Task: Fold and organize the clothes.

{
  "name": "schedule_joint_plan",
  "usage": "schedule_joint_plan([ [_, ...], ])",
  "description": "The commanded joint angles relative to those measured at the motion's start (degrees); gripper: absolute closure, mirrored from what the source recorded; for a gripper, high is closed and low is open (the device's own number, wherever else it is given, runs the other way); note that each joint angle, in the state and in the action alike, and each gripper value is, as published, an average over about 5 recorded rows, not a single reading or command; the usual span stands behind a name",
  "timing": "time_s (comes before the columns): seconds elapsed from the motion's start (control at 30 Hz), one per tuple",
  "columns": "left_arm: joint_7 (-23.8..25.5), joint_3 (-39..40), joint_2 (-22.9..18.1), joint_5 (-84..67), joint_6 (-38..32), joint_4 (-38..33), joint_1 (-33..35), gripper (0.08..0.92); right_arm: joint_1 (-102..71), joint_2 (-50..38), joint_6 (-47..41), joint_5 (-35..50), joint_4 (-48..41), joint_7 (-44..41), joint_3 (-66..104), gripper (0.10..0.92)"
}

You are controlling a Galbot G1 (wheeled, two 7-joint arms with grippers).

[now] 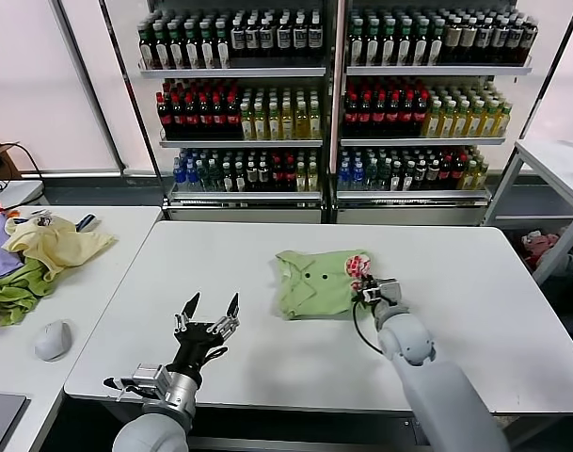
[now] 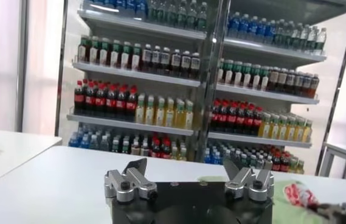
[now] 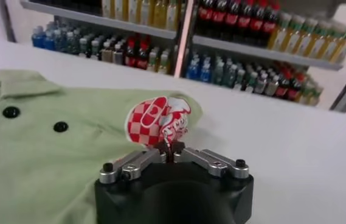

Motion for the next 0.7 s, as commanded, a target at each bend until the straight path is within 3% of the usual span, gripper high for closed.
schedule_joint_plan([
  [0.03,0.12,0.78,-0.46,0.91,0.23,-0.19,0.26,0.177,2.58,-5.89,11.48,-6.15,-4.25,-8.47,2.81,0.876],
  [0.33,0.30,0.95,-0.98,2.48,-0.24,-0.26,0.17,0.177,-12.16,-4.84,20.03,-11.16,8.42,-4.13,10.93,0.639],
  [0.7,0.58,1.15,-1.59,4.21,-1.14,-0.80,0.85,0.177,-32.12,-3.94,20.00,-2.21,29.95,-2.02,24.11,0.319],
])
